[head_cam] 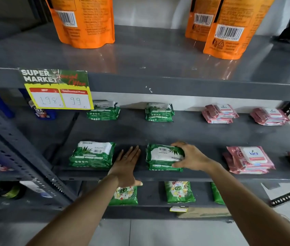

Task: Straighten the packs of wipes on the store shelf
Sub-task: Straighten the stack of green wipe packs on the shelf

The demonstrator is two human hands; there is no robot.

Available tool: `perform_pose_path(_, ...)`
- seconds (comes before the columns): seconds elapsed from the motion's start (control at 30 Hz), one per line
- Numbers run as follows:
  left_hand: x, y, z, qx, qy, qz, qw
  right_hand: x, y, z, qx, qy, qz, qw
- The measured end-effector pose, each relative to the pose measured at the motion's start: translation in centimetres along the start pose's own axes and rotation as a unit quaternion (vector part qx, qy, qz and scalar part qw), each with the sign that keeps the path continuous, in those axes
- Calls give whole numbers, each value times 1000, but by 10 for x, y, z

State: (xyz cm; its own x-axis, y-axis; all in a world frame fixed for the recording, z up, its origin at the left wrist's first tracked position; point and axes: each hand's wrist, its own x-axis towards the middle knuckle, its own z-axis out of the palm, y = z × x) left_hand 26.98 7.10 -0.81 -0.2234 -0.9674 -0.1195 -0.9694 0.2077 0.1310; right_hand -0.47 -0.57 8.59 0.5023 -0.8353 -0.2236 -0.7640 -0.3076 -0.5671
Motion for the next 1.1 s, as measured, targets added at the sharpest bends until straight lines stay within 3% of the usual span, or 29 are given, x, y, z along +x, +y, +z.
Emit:
perform_pose_path(0.23, -1, 0, 2, 7, 8, 1, 1000, -7, -9, -2, -14, -20, 20, 999)
perform_pose_path(0.4, 1, 1, 3, 32, 15, -6, 999, -21, -38, 14, -12, 138, 13, 990)
perform_pose_path(0.57, 1, 0, 3, 19, 10, -6, 1000, -25, -50, 46, -106, 161, 16, 981)
perform_pose_path(0.8, 0, -1, 1, 3, 2, -5, 1000, -23, -24, 5, -58, 29, -59, 996)
perform_pose_path(0.97, 1, 0, 3, 16, 12, -7, 1000, -18, -56, 33, -18, 202, 9, 979)
perform_pose_path(1.1, 1, 0, 2, 6, 11, -6, 1000, -11, -79, 64, -111, 188, 60, 974)
